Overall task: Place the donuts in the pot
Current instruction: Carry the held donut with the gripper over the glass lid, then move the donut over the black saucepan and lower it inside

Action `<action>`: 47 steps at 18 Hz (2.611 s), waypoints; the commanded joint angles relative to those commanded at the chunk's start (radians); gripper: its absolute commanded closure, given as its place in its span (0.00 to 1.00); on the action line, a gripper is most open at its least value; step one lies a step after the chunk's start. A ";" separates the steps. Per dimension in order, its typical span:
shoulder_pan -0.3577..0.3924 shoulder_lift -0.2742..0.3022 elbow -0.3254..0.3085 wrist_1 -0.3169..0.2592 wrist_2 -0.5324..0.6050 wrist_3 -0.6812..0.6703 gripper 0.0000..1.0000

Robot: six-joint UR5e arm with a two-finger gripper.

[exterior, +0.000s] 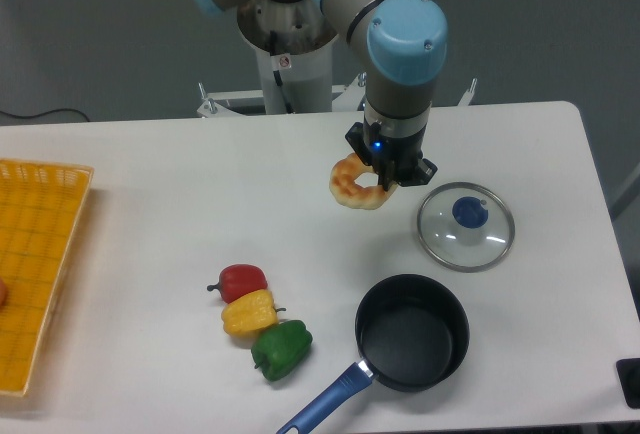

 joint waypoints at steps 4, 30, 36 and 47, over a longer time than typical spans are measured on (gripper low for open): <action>0.000 -0.017 0.018 0.000 -0.002 0.000 1.00; 0.054 -0.255 0.218 0.002 0.040 0.143 1.00; 0.028 -0.308 0.255 0.012 0.043 0.106 1.00; -0.009 -0.387 0.339 0.012 0.064 0.051 1.00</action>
